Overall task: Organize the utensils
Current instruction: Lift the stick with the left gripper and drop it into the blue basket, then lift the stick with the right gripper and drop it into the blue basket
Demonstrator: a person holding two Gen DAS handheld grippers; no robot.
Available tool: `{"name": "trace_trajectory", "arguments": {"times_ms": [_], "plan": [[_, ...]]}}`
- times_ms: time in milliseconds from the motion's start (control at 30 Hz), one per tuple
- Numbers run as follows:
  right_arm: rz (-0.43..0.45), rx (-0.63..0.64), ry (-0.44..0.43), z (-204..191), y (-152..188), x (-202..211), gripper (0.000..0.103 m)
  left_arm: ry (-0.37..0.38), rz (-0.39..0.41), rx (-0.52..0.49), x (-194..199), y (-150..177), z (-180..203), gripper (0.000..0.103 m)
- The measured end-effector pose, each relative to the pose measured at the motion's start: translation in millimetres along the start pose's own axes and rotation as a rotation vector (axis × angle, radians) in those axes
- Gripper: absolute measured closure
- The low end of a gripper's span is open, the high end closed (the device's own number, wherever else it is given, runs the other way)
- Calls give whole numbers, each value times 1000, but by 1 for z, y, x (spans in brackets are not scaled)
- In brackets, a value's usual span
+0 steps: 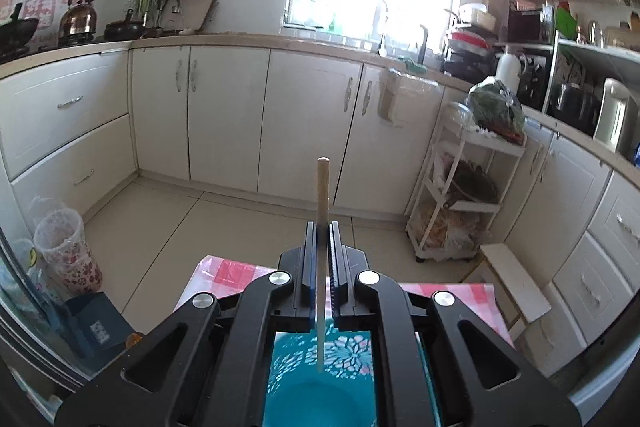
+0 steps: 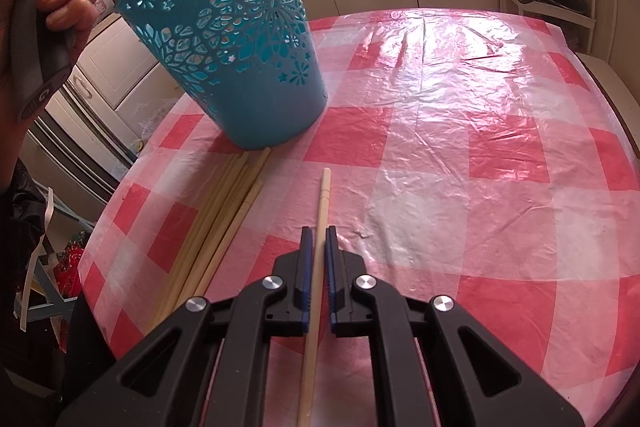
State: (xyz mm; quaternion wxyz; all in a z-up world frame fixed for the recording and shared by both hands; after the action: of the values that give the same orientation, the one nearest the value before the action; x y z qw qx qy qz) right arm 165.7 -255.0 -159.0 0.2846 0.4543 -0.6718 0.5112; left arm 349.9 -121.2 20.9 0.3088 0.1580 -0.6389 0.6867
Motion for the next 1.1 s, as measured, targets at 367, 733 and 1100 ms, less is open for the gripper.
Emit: {"name": "trace_trajectory", "arguments": {"times_ms": [367, 733, 1100], "plan": [[-36, 57, 51, -8, -1, 0, 94, -116, -89, -27, 50, 53, -40, 42], [-75, 124, 186, -24, 0, 1, 97, -78, -202, 148, 102, 155, -108, 31], [270, -33, -312, -39, -39, 134, 97, -99, -338, 215, 107, 226, -143, 30]]}}
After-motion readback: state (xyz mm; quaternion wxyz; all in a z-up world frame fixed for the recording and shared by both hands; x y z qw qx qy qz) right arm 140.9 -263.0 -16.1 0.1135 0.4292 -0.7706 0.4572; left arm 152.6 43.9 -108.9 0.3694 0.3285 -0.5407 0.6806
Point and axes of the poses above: each gripper's, at about its wrist camera, not at the fingertips, and x roughly against the way its jaws point, z to its right, y to its underside, the point moved 3 cm from there along -x, roughly the way its jaws point, and after that the axes turned 10 degrees about -z, right-handed, at the moved point
